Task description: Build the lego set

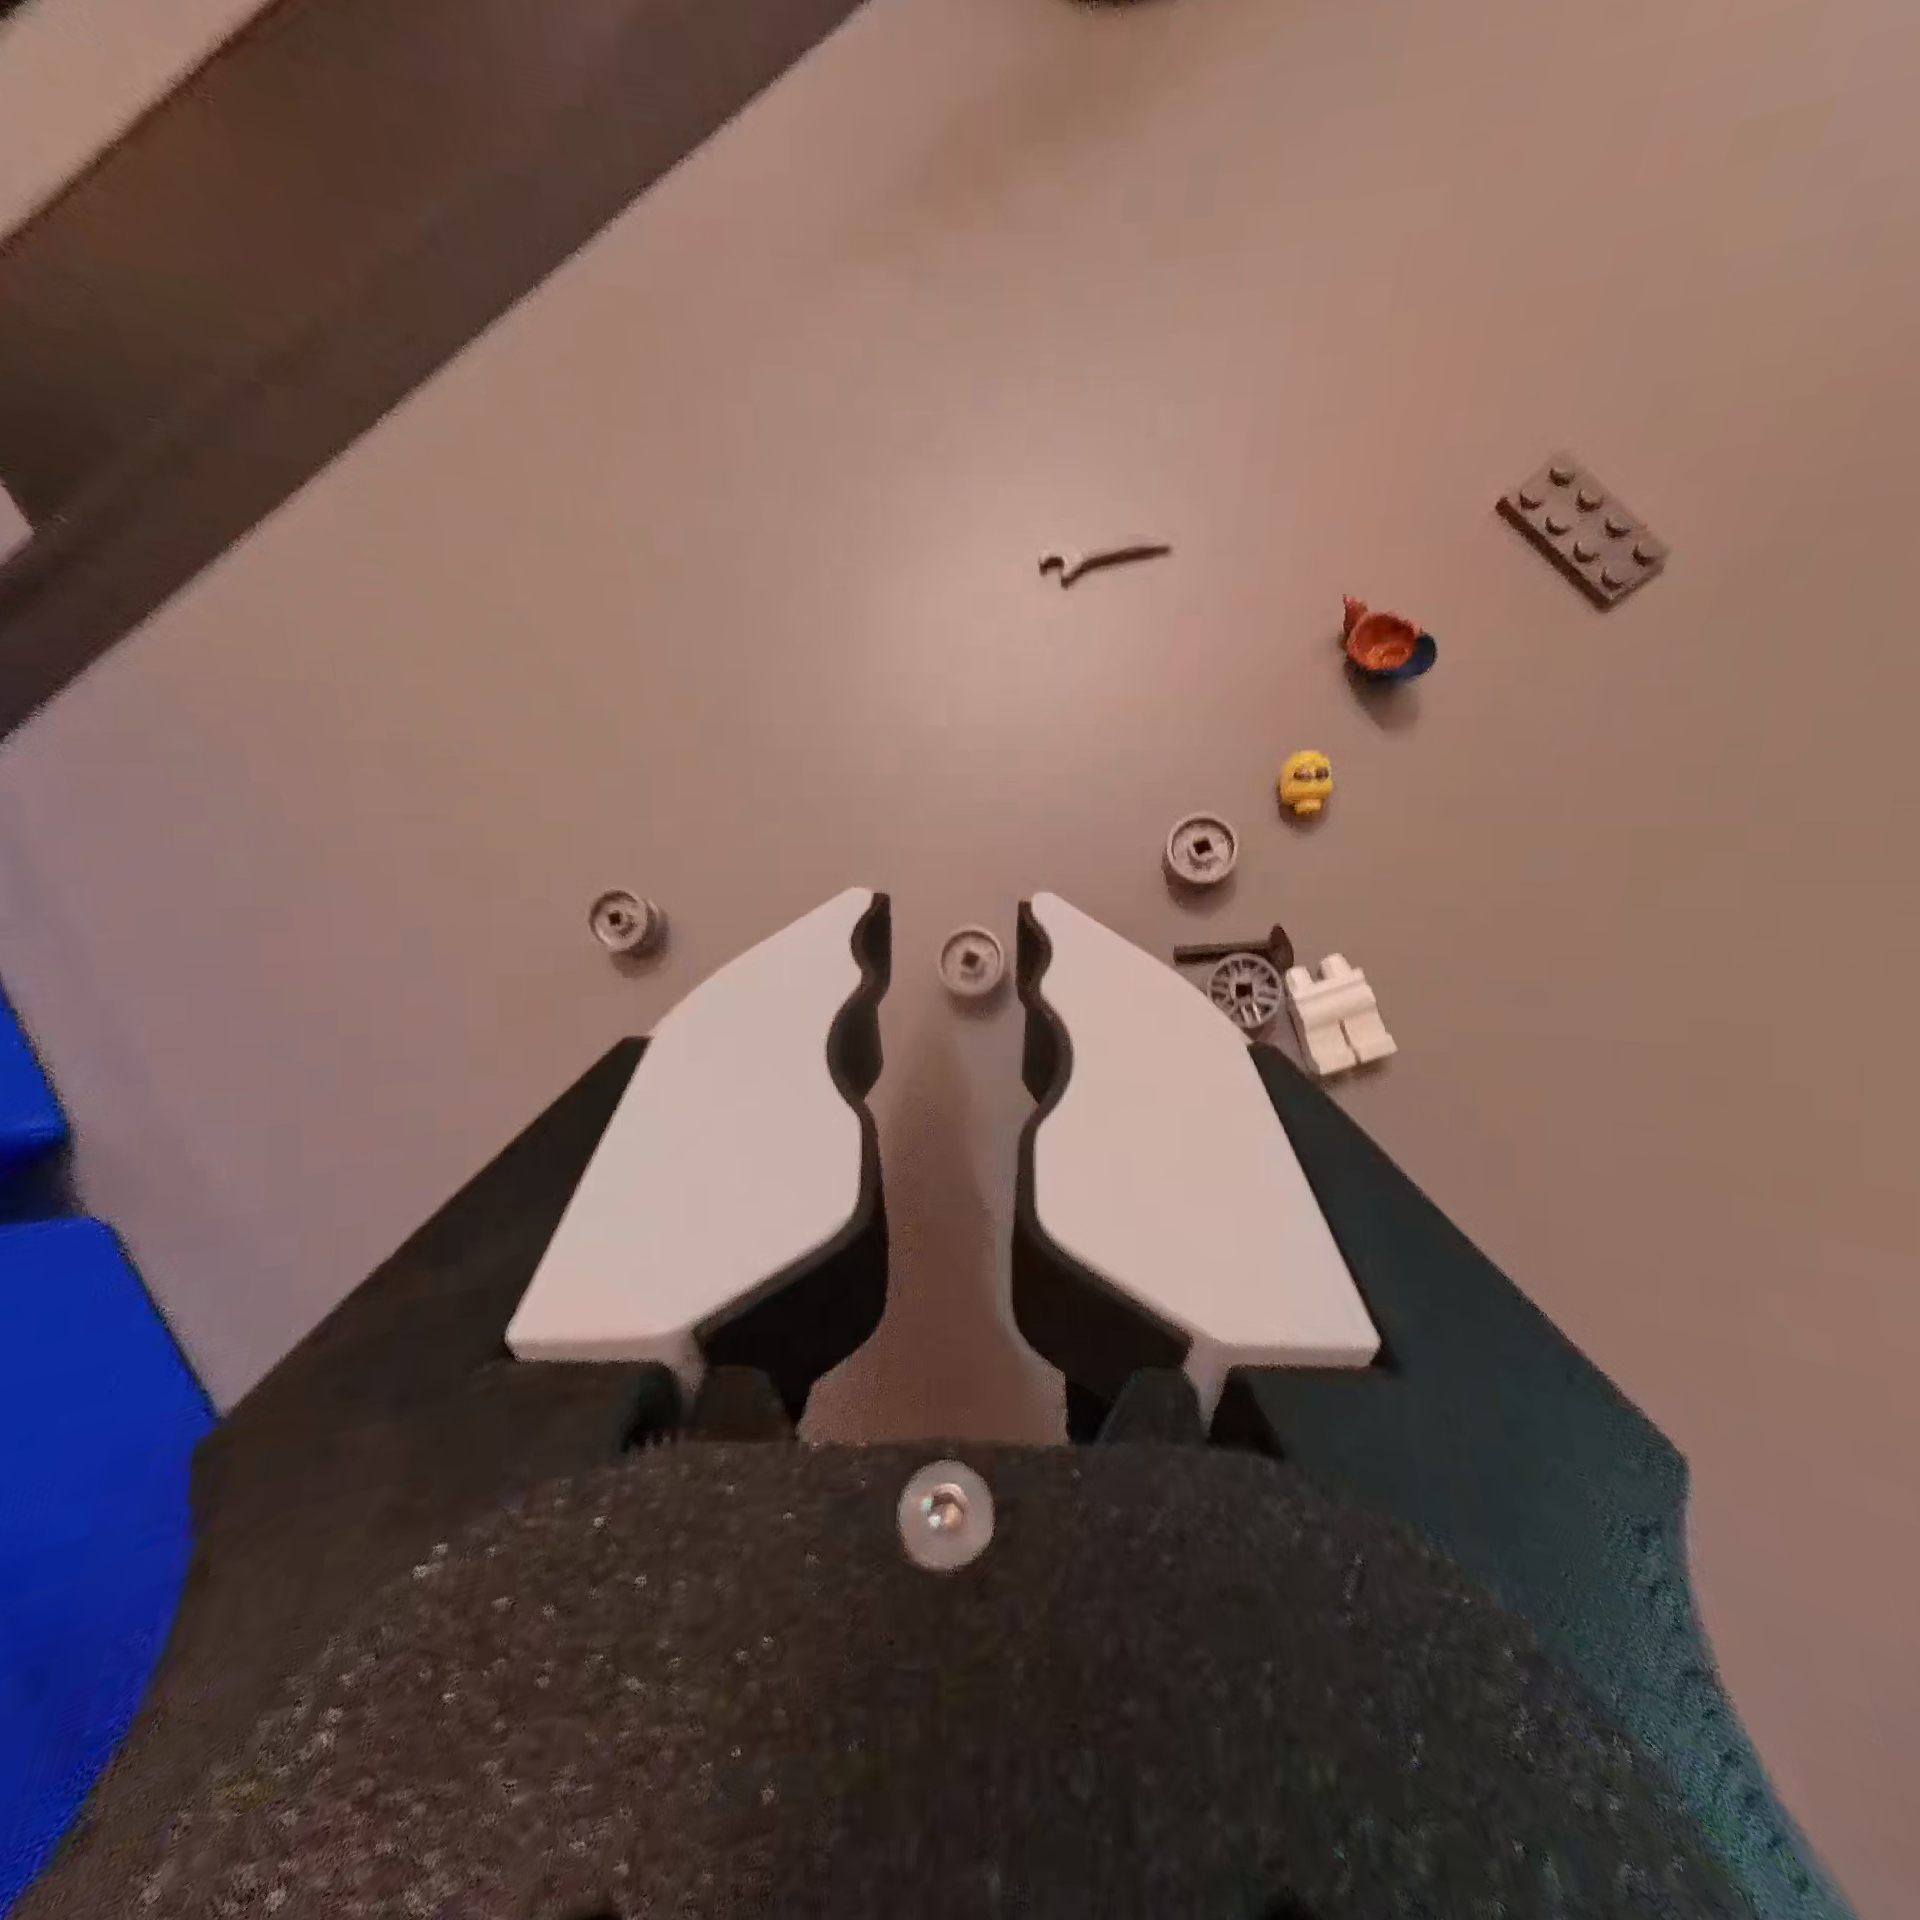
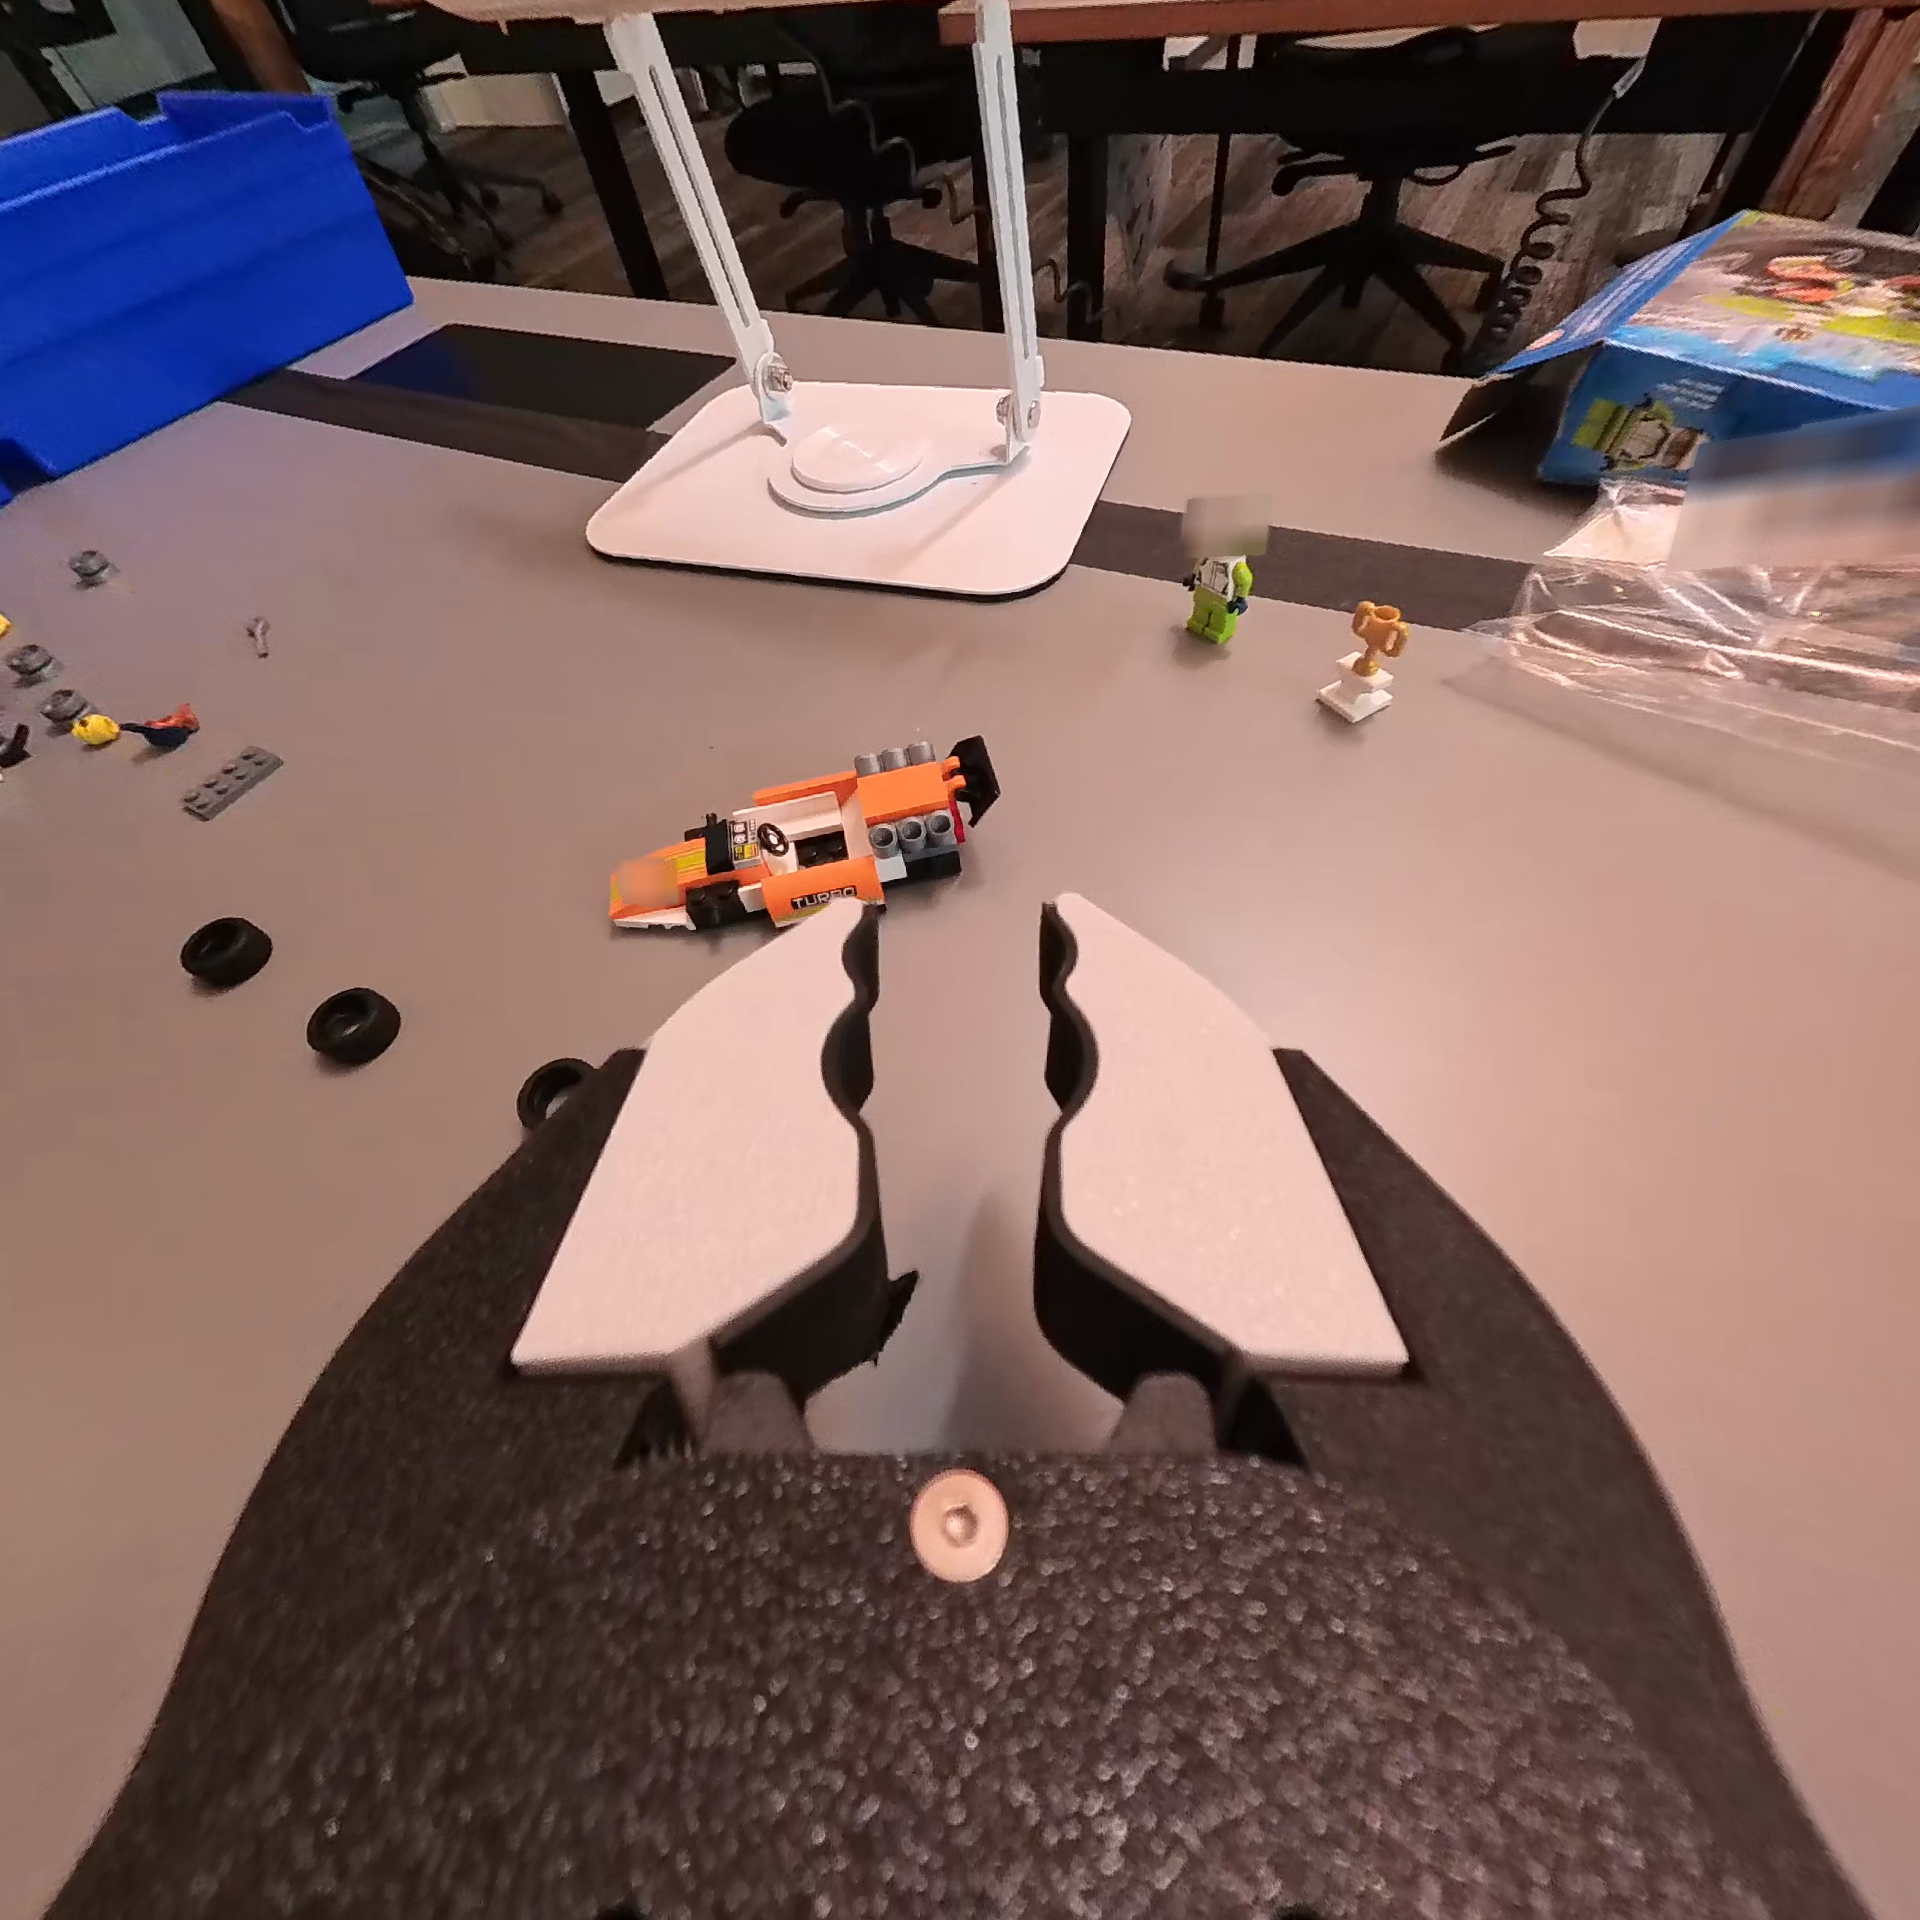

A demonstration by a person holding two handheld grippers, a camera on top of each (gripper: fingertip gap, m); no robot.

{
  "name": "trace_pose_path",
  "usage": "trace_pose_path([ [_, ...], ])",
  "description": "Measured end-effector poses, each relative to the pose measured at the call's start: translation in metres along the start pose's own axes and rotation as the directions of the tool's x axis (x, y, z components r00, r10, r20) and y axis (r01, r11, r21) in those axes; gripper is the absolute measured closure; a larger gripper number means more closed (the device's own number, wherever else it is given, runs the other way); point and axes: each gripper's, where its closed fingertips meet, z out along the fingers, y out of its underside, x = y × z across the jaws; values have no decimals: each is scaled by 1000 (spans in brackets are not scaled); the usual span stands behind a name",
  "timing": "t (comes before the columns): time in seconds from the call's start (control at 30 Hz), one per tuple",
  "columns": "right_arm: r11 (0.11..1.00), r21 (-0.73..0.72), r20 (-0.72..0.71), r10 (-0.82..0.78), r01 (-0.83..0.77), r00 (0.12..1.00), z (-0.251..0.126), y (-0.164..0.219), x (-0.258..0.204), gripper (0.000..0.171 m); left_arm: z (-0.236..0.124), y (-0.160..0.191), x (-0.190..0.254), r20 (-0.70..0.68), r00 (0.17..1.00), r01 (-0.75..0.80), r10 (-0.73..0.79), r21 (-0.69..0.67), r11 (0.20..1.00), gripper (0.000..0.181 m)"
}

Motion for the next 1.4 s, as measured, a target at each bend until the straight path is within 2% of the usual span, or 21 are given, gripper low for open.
trace_pose_path([
  [0.2, 1000, -10, -1, 7, -7, 1000, 1, 3, 1, 142, 17, 24, 3, -30, 1000, -4, 2, -66, 998, 156],
  [0.27, 1000, -14, -2, 6, -6, 1000, 2, 4, 1, 142, 21, 25, 4, -36, 999, -9, 7, -69, 998, 166],
  [0.33, 1000, -14, -2, 4, -4, 1000, 2, 4, 1, 142, 21, 21, 1, -7, 1000, -30, 29, -49, 998, 167],
  [0.4, 1000, -14, -3, 5, -5, 1000, 1, 4, 1, 142, 13, 0, 16, -65, 998, -3, 7, 58, 998, 167],
  [0.5, 1000, 10, 17, -14, 13, 1000, 0, 0, -4, 142, -12, -54, 68, -317, 948, 140, -39, 303, 943, 167],
  [0.57, 993, 86, 74, -91, 85, 993, -4, -13, -22, 142, -33, -89, 107, -515, 856, 284, -40, 404, 870, 167],
  [0.67, 936, 255, 197, -296, 242, 935, -18, -32, -75, 141, -66, -132, 164, -765, 643, 484, 35, 441, 756, 167],
  [0.8, 853, 410, 311, -463, 322, 830, -41, -42, -154, 140, -90, -169, 217, -948, 294, 701, 120, 299, 647, 167],
  [0.87, 813, 458, 307, -525, 360, 794, -48, -47, -181, 140, -92, -182, 233, -983, 125, 777, 136, 182, 603, 167],
  [0.93, 768, 491, 265, -581, 411, 769, -52, -54, -198, 140, -88, -190, 247, -990, -3, 805, 138, 79, 588, 167],
  [1.07, 719, 481, 174, -639, 501, 750, -49, -66, -204, 143, -79, -193, 266, -986, -112, 797, 120, -17, 604, 167],
  [1.27, 706, 492, 181, -656, 510, 733, -44, -67, -209, 146, -75, -185, 277, -987, -119, 779, 107, -26, 627, 167],
  [1.4, 690, 497, 179, -675, 526, 716, -44, -63, -214, 156, -73, -181, 278, -987, -118, 774, 107, -24, 633, 167],
])
